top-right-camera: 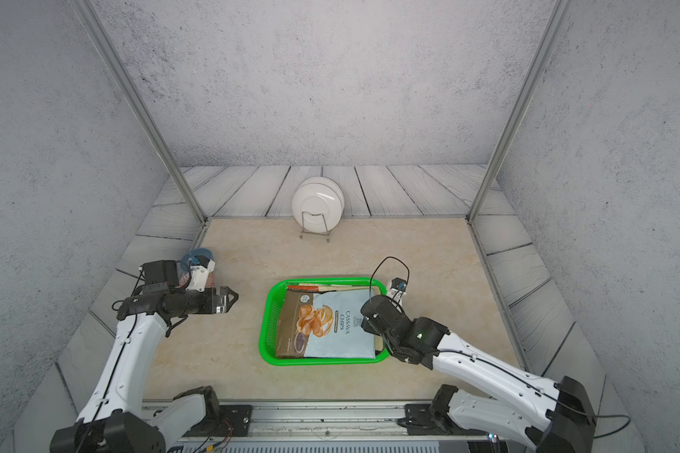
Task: Put the potato chips into the basket
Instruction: Place the potato chip in the basket.
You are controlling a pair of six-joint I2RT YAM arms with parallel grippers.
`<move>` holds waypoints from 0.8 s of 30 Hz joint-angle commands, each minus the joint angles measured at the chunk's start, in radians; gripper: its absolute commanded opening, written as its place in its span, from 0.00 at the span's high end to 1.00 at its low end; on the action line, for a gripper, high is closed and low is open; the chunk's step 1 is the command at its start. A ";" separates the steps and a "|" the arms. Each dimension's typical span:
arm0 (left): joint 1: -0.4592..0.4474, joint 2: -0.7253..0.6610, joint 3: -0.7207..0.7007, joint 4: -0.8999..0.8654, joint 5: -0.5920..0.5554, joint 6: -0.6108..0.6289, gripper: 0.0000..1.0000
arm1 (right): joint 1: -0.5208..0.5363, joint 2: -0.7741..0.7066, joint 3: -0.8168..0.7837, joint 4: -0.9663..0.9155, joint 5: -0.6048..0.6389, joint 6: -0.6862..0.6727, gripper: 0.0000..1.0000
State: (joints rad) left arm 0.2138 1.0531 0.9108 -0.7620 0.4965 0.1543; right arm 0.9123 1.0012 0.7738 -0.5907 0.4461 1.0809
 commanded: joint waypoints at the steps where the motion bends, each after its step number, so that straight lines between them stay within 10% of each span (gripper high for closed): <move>1: 0.003 -0.022 0.012 -0.035 0.098 0.035 0.08 | -0.026 -0.029 0.031 -0.114 0.059 -0.059 0.39; 8: -0.128 -0.056 0.059 -0.114 0.211 0.146 0.27 | -0.033 -0.080 0.108 -0.003 -0.291 -0.367 0.45; 15: -0.366 -0.035 0.079 -0.132 0.121 0.198 0.28 | -0.043 0.016 0.095 0.113 -0.558 -0.335 0.45; 24: -0.574 0.029 0.040 -0.077 0.009 0.215 0.26 | -0.129 0.101 0.001 0.196 -0.616 -0.327 0.43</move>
State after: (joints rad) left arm -0.3157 1.0729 0.9668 -0.8570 0.5537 0.3462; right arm 0.8074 1.0832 0.7918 -0.4259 -0.1318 0.7677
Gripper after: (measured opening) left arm 0.743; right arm 0.572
